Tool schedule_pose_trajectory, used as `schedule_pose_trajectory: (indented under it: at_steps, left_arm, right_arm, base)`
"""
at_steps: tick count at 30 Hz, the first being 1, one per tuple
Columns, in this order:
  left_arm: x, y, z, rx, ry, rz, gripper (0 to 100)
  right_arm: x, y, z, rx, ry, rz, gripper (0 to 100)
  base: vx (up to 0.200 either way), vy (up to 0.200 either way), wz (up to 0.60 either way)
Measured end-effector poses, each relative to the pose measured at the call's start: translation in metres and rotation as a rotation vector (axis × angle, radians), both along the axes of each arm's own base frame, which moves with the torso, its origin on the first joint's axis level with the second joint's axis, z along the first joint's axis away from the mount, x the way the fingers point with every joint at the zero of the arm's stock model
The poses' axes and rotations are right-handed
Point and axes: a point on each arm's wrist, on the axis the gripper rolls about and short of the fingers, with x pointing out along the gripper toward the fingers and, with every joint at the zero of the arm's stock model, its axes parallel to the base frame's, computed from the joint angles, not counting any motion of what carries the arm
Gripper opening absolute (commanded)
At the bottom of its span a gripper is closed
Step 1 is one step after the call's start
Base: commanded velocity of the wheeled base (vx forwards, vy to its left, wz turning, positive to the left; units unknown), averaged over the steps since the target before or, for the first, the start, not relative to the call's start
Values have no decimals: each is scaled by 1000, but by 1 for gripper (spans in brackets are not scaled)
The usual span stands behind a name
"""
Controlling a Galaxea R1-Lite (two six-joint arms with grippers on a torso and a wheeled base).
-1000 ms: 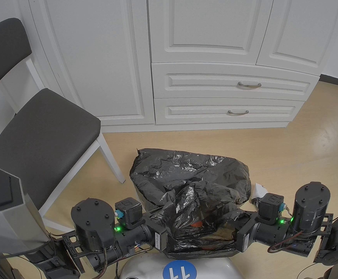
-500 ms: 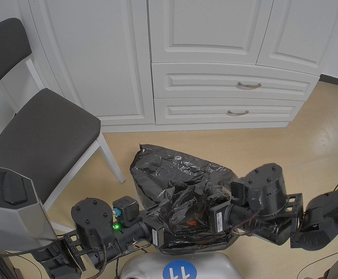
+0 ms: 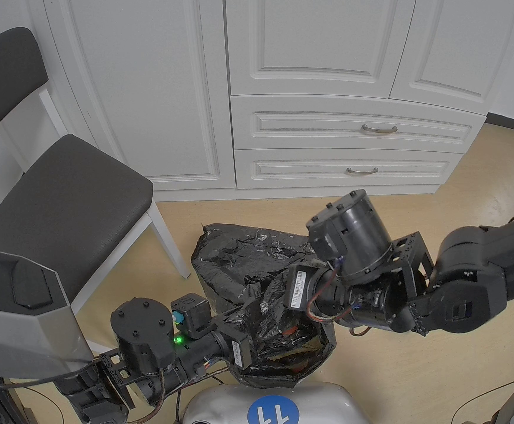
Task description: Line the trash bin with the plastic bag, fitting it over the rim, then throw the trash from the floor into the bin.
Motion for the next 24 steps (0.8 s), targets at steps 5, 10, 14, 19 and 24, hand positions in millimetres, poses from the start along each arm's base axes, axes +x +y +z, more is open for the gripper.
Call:
schedule_pose_trajectory:
  at_steps: [5, 10, 14, 19, 24]
  left_arm:
    - [3, -5, 0, -53, 34, 7, 0]
    - [5, -9, -5, -75, 67, 10, 100]
    - [6, -10, -9, -69, 77, 11, 100]
    - [5, -9, -13, -55, 87, 10, 100]
    - [4, -8, -14, -49, 96, -4, 100]
  right_arm:
    - [6, 10, 0, 13, 7, -9, 0]
    - [10, 16, -4, 13, 11, -9, 0]
    - [15, 19, -8, 7, 16, -14, 0]
    - [19, 20, -11, 5, 18, -22, 0]
    - [20, 20, -11, 5, 18, -25, 0]
  base:
    - [0, 0, 0]
    - [0, 0, 0]
    - [0, 0, 0]
    - [0, 0, 0]
    - [0, 0, 0]
